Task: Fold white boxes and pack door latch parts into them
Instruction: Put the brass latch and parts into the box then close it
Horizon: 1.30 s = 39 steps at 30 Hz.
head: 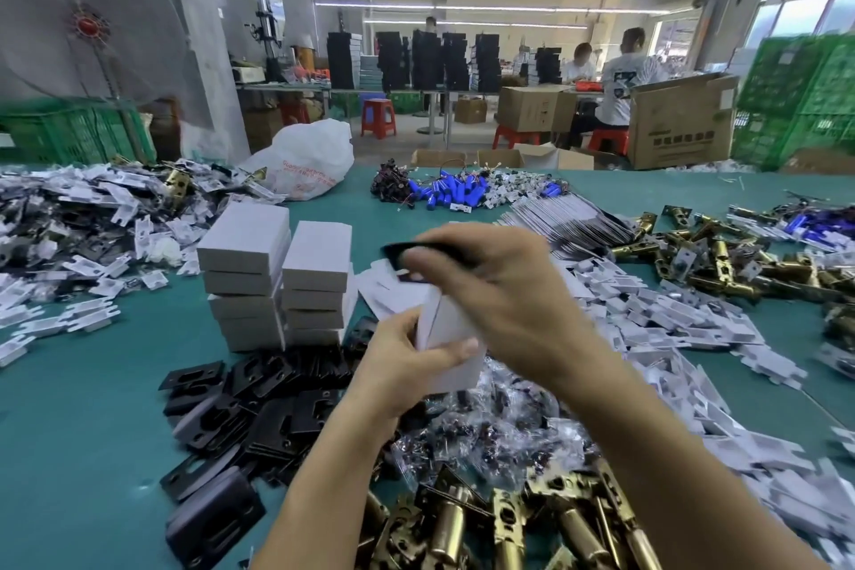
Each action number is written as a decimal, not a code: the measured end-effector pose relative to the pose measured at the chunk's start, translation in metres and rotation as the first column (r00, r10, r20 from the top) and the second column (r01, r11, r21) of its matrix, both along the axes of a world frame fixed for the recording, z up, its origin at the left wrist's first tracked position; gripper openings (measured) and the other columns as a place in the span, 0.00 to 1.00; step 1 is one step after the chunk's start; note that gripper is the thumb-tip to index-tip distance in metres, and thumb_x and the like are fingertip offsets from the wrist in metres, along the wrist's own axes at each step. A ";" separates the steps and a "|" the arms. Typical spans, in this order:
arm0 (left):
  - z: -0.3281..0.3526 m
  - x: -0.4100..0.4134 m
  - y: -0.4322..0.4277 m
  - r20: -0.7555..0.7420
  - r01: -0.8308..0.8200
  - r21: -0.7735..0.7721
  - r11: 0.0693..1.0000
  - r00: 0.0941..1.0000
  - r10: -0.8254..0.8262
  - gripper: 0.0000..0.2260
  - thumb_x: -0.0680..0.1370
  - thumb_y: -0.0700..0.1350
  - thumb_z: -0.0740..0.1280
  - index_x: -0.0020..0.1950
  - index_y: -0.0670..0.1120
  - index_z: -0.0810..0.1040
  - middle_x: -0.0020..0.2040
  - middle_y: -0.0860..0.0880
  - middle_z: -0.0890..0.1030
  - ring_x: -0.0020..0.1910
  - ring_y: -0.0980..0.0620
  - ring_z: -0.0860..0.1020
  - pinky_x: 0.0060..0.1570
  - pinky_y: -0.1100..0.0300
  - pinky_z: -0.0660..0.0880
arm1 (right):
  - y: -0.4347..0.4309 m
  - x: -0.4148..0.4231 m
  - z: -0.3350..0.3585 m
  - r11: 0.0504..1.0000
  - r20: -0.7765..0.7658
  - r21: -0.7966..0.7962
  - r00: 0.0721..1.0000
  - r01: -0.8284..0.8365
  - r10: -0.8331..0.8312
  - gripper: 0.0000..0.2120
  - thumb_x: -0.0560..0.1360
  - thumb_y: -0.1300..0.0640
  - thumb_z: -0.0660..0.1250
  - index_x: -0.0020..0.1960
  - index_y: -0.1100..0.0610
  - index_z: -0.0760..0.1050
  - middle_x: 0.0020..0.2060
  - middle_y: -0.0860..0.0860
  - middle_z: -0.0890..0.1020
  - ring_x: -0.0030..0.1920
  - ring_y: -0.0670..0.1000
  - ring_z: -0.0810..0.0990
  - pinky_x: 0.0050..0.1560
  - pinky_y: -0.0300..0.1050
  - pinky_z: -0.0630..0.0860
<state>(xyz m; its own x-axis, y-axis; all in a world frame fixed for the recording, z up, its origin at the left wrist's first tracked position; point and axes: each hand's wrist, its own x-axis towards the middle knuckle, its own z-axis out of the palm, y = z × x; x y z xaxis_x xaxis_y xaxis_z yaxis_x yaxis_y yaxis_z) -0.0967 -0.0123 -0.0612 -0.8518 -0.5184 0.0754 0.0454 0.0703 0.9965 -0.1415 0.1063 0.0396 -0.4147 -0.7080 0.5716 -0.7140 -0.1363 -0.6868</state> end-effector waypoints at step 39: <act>0.012 0.006 0.008 -0.195 0.053 0.079 0.995 0.980 -0.036 0.16 0.60 0.39 0.81 0.46 0.50 0.87 0.47 0.41 0.86 0.47 0.47 0.83 0.46 0.56 0.82 | 0.032 -0.024 0.023 0.938 -0.387 0.042 0.871 0.345 -0.303 0.06 0.75 0.57 0.72 0.50 0.51 0.86 0.44 0.50 0.84 0.46 0.51 0.78 0.48 0.52 0.76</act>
<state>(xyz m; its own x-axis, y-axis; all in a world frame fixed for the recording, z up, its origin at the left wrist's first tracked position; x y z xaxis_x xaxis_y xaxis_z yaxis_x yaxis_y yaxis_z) -0.0911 -0.0047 -0.0491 -0.8477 -0.4917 0.1989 0.2390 -0.0193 0.9708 -0.1652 0.1380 0.0631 -0.4057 -0.6354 0.6570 -0.9091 0.2057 -0.3623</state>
